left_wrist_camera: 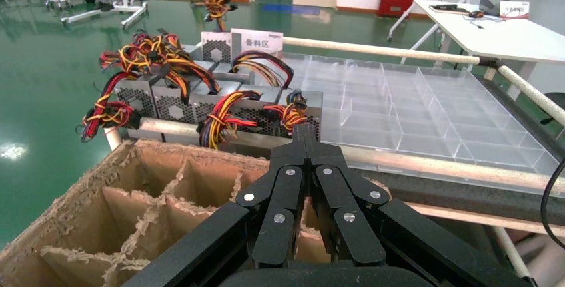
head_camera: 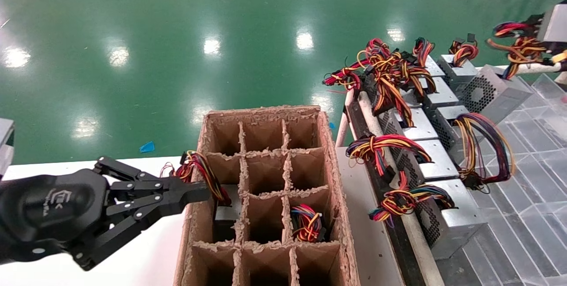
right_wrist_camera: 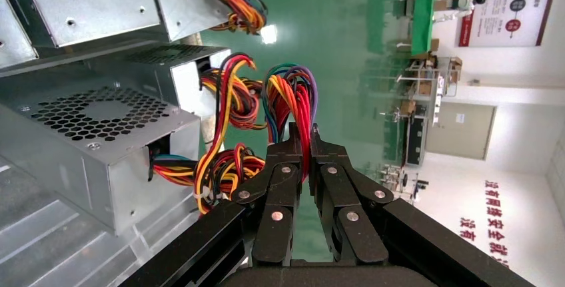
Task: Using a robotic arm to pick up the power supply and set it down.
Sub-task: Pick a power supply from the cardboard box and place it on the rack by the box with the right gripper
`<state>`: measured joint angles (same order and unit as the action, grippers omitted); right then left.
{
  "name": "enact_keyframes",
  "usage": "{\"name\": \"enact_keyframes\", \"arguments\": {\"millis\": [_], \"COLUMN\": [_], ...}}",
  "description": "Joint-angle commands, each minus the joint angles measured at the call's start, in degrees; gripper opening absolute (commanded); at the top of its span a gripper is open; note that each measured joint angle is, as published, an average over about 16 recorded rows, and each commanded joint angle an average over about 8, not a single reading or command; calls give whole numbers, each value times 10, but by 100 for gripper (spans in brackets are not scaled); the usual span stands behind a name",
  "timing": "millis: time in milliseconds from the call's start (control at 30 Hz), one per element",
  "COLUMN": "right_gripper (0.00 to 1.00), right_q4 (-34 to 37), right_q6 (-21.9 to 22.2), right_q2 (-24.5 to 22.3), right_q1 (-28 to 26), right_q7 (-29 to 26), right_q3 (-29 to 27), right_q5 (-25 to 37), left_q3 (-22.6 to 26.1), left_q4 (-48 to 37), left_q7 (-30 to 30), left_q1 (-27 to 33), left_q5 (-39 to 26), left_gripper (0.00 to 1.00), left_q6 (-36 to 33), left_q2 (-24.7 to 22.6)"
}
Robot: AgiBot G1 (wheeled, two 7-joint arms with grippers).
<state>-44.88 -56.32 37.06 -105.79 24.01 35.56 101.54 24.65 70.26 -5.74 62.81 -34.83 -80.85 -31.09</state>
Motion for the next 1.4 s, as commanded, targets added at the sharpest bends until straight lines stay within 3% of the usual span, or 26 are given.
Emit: {"name": "enact_keyframes", "arguments": {"millis": [33, 433, 800, 833, 1067, 1100, 1400], "right_gripper": [0, 0, 1, 8, 94, 100, 100], "right_q4": [14, 66, 128, 132, 156, 160, 176], "right_q6": [2, 10, 0, 0, -4, -5, -14], "right_q2": [6, 41, 68, 70, 81, 82, 89], "right_q1": [-2, -3, 2, 1, -9, -11, -21], "right_q7": [8, 89, 122, 124, 135, 135, 142], "right_q3": [1, -11, -13, -14, -16, -16, -17], "right_q5": [0, -39, -60, -61, -66, -66, -71], "left_q3": [0, 0, 0, 0, 0, 0, 0], "left_q4": [0, 0, 0, 0, 0, 0, 0], "left_q7": [0, 0, 0, 0, 0, 0, 0], "left_q1": [0, 0, 0, 0, 0, 0, 0], "left_q5": [0, 0, 0, 0, 0, 0, 0], "left_gripper": [0, 0, 0, 0, 0, 0, 0], "left_q6": [0, 0, 0, 0, 0, 0, 0], "left_q2": [0, 0, 0, 0, 0, 0, 0]}}
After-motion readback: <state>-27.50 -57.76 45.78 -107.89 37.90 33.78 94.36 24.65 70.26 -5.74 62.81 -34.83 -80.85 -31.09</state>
